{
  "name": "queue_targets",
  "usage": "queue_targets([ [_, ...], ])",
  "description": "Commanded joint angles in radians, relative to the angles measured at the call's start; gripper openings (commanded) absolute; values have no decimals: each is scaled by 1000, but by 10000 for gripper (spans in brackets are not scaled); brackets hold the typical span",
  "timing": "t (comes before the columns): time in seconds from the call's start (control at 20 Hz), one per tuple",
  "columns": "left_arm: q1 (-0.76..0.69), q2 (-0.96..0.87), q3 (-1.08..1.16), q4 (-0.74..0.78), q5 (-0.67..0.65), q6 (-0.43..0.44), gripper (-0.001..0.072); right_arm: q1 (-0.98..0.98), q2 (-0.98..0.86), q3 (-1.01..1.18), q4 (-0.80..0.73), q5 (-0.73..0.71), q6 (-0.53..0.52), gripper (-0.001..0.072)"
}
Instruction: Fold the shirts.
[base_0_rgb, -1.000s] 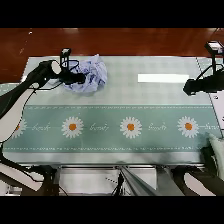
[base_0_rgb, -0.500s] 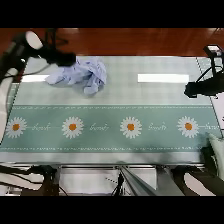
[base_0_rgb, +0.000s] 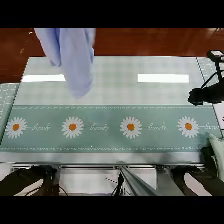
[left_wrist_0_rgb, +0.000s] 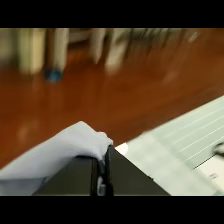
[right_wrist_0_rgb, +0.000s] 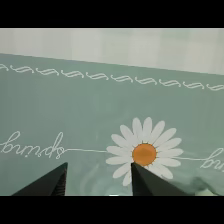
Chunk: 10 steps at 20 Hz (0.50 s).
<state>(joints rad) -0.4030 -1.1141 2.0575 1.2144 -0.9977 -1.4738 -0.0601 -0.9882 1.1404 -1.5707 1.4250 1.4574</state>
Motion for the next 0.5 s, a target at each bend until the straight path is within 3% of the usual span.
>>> queue_targets([
  [0.0, -132, 117, 20, -7, 73, -4, 23, 1, 32, 0, -38, 47, -7, 458],
  [0.2, -203, 100, -61, -8, 63, -42, 24, 1, 37, 0, -89, 69, -7, 458],
  [0.45, -248, 39, -362, -8, 63, -41, 24, 1, 36, 0, -116, 52, -7, 458],
])
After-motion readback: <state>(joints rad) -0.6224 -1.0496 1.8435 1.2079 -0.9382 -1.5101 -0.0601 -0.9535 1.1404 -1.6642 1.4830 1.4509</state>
